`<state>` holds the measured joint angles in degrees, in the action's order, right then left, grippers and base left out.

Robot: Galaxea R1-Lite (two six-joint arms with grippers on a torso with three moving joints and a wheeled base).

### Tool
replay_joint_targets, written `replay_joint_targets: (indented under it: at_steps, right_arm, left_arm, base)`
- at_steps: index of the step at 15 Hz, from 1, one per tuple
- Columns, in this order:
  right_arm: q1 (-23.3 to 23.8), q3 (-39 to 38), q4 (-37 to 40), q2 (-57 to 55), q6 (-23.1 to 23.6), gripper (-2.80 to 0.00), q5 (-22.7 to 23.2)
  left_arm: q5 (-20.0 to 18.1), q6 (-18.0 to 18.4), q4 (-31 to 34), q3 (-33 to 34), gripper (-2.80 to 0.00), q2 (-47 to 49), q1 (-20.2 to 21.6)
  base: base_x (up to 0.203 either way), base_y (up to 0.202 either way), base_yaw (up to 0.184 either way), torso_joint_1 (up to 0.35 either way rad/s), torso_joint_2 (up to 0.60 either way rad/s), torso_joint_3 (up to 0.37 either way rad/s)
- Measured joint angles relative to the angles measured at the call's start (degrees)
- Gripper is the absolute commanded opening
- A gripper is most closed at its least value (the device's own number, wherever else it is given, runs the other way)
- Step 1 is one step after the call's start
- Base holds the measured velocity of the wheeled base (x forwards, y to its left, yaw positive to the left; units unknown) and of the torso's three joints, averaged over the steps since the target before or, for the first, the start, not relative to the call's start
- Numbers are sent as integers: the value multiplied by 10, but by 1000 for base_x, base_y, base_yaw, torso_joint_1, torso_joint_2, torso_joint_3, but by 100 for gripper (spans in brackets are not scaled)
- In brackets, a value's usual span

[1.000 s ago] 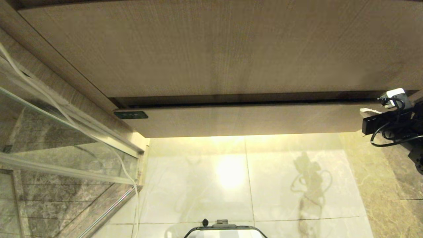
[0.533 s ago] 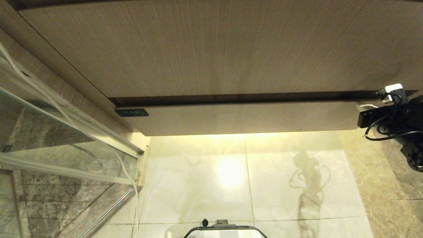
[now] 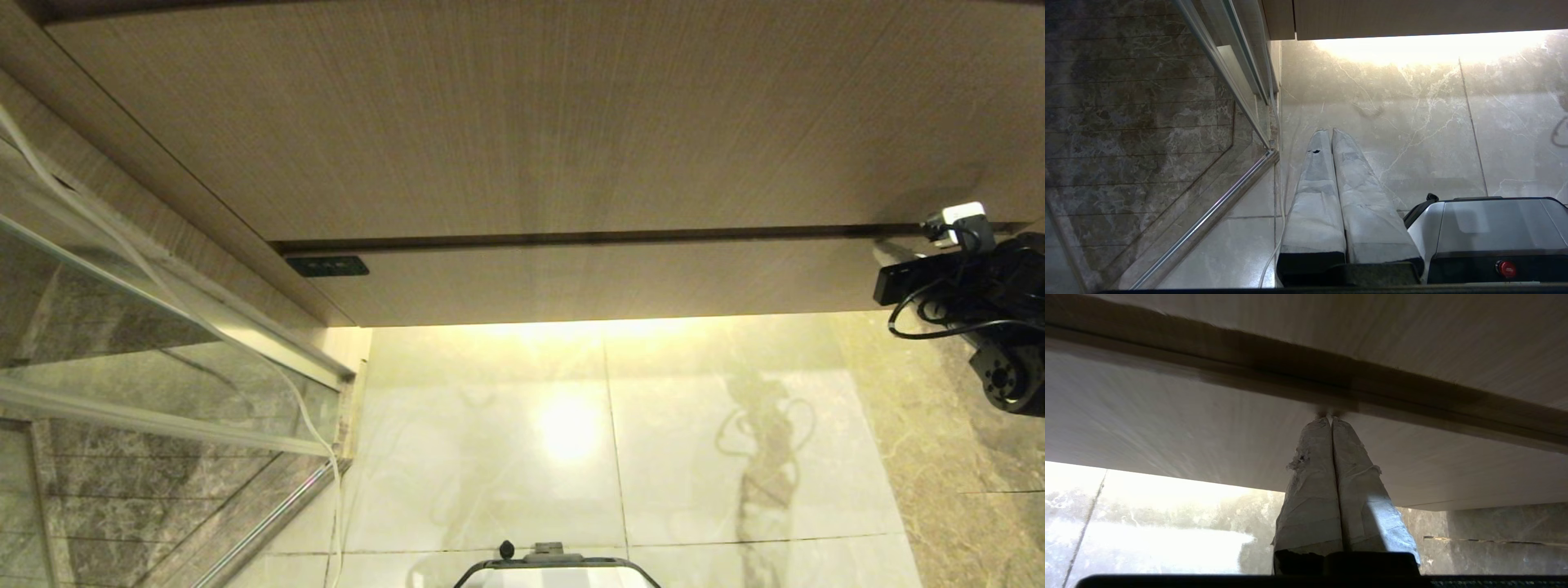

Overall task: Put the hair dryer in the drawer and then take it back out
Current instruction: Close the drawer

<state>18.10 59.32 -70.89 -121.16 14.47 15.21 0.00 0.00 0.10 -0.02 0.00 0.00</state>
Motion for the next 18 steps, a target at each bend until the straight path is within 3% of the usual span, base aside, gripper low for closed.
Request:
replay_joint_targets:
  at_steps: [4, 7, 13, 18]
  right_arm:
    - [0, -1, 37, 6, 4, -280, -4]
    - [-1, -29, 160, 59, 16, -280, -3]
    - [-45, -143, 442, 275, 66, -280, -6]
    - [-74, -266, 512, 466, 69, -280, -8]
  left_arm:
    - [0, 0, 0, 0, -280, 0, 0]
    - [0, 0, 0, 0, -280, 0, 0]
    - [0, 0, 0, 0, -280, 0, 0]
    - [0, 0, 0, 0, -280, 0, 0]
  base:
    - [0, 0, 0, 0, 0, 0]
    - [0, 0, 0, 0, 0, 0]
    - [0, 0, 0, 0, 0, 0]
    - [0, 0, 0, 0, 0, 0]
